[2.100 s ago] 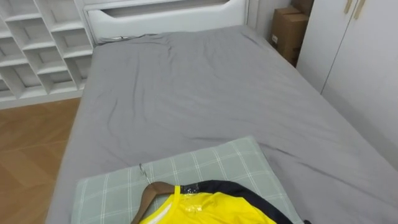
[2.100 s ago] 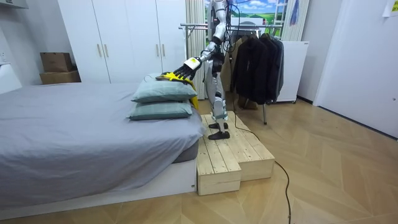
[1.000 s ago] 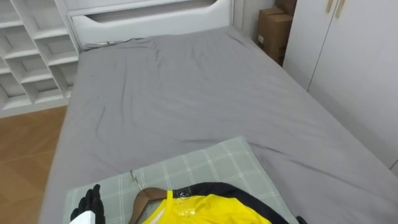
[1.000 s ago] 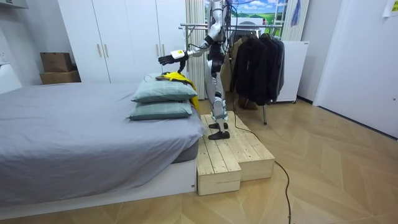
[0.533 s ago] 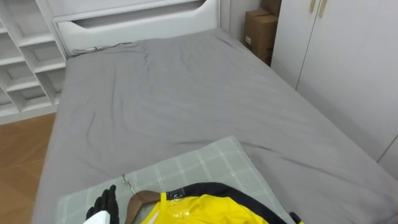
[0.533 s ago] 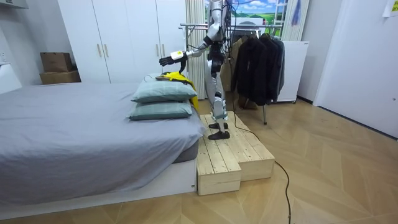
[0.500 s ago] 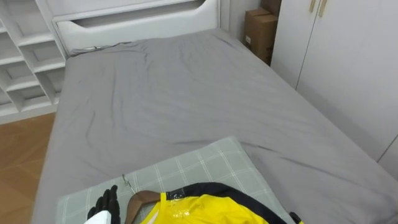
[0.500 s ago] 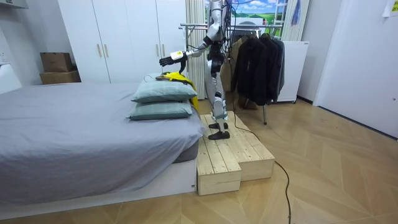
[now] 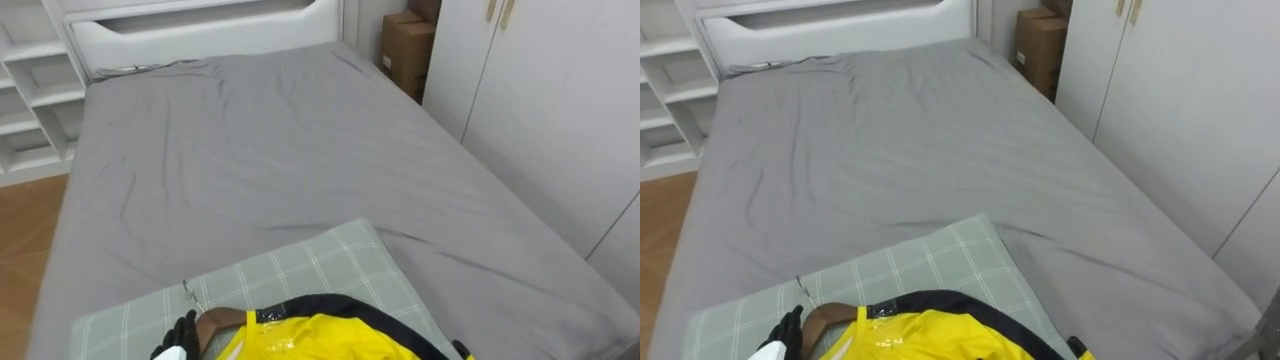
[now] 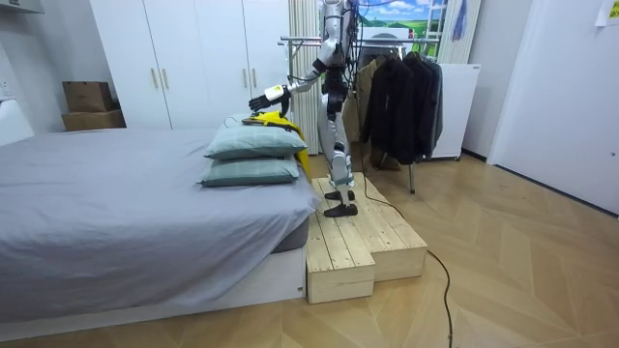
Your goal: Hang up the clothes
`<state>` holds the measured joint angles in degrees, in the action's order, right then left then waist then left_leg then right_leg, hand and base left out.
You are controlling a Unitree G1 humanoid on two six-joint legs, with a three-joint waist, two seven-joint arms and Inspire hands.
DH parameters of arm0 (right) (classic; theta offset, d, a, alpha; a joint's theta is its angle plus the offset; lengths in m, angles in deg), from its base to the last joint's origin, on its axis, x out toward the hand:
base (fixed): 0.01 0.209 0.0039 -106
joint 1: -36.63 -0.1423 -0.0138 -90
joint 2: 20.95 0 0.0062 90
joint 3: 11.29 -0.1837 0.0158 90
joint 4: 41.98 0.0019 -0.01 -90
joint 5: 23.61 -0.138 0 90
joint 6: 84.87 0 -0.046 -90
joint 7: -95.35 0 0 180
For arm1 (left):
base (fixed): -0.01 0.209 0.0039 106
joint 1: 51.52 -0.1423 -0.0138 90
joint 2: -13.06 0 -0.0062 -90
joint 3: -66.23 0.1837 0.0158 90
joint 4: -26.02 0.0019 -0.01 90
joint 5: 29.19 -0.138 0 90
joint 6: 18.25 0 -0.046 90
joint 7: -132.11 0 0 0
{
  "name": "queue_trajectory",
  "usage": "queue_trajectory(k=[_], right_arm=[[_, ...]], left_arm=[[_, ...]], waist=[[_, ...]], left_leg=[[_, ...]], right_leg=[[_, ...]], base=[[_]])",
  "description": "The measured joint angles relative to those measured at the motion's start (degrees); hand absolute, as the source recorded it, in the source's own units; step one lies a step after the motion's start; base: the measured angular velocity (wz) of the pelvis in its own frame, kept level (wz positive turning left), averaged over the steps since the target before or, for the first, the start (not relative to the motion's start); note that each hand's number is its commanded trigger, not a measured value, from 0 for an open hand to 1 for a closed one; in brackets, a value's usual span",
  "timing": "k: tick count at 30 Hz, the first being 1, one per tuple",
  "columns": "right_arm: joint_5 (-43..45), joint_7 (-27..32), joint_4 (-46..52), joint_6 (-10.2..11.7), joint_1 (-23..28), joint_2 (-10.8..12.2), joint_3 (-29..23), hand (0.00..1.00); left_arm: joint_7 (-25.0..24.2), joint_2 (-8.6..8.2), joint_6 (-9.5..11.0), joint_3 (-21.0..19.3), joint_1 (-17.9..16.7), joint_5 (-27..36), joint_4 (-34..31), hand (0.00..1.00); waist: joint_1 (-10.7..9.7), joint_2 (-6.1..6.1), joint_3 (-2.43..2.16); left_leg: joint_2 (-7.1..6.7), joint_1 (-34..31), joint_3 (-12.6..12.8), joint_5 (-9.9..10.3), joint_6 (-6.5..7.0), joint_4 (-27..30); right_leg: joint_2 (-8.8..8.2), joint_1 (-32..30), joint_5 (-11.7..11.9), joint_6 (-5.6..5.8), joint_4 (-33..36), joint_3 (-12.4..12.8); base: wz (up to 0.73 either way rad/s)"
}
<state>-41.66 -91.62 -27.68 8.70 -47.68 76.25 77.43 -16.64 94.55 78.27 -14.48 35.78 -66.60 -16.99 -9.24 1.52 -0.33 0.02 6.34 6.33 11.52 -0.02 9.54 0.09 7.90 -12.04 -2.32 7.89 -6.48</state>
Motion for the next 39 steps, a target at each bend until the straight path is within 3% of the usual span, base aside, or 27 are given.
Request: queue_trajectory(k=[7, 20, 39], right_arm=[[-1.01, 0.09, -0.05, -0.05, 0.25, -0.44, -0.02, 0.00], [-3.17, 0.31, -0.41, -0.85, -0.08, -0.01, 0.05, 0.00], [-6.30, 0.83, -0.34, -1.19, 0.02, 0.27, 0.16, 0.00]], left_arm=[[-2.28, -0.02, -0.08, -0.17, 0.67, 3.60, 0.25, 0.00], [-4.22, 0.04, -0.21, -0.25, 0.90, 19.01, 2.35, 0.00], [-7.18, -0.01, -0.10, -0.15, 1.48, 22.07, 4.73, 0.00]], waist=[[-0.13, -1.13, 0.32], [-0.07, -0.41, 0.57], [0.10, -0.10, 0.60]], left_leg=[[0.13, 0.09, 0.21, 0.00, -0.01, -0.01], [0.12, -0.15, -0.14, 0.00, -0.01, 0.07], [0.09, -1.10, 0.09, 0.01, -0.02, 0.39]], right_leg=[[0.06, 0.23, 0.03, -0.05, 0.12, 0.08], [0.12, 0.30, 0.02, -0.03, -0.20, -0.66], [0.03, -0.85, 0.02, -0.04, -0.13, -0.73]], base=[[0.00], [0.00], [0.00]])
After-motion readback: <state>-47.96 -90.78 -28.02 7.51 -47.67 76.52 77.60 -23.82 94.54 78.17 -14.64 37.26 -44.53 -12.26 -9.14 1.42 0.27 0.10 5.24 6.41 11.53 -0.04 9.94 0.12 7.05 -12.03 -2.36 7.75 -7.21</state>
